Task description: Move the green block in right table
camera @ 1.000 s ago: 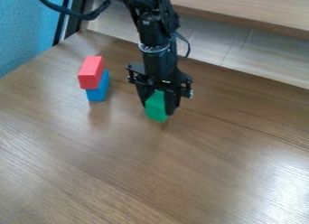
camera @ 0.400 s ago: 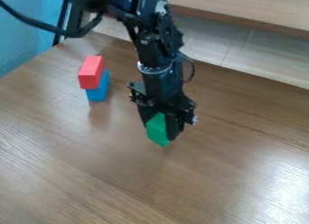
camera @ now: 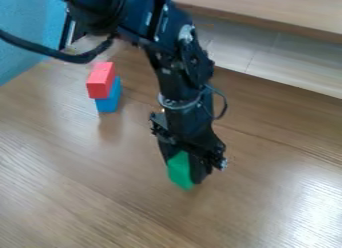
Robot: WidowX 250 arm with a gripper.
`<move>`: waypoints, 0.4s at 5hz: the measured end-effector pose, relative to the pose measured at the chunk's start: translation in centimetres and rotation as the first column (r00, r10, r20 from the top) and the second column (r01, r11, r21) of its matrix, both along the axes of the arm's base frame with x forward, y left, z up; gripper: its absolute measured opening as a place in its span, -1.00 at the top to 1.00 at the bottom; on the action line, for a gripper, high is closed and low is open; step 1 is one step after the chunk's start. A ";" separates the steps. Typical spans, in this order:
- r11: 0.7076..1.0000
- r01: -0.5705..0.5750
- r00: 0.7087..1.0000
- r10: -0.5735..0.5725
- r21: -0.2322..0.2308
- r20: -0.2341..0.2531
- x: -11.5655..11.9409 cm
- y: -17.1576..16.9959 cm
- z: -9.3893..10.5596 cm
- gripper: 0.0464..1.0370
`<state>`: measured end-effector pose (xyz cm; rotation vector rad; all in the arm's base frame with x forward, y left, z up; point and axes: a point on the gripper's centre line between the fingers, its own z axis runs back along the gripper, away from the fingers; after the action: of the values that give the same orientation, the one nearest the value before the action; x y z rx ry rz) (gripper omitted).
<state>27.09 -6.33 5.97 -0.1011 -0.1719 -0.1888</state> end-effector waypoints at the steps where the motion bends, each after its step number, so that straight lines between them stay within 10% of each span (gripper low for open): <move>1: 1.000 0.019 1.000 -0.019 -0.003 0.013 -0.7 -1.0 0.2 -0.10; 2: 0.999 0.032 0.999 -0.032 0.006 0.016 -0.9 -1.5 0.0 -0.10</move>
<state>26.14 -7.81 5.93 -0.0967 -0.1860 -0.2217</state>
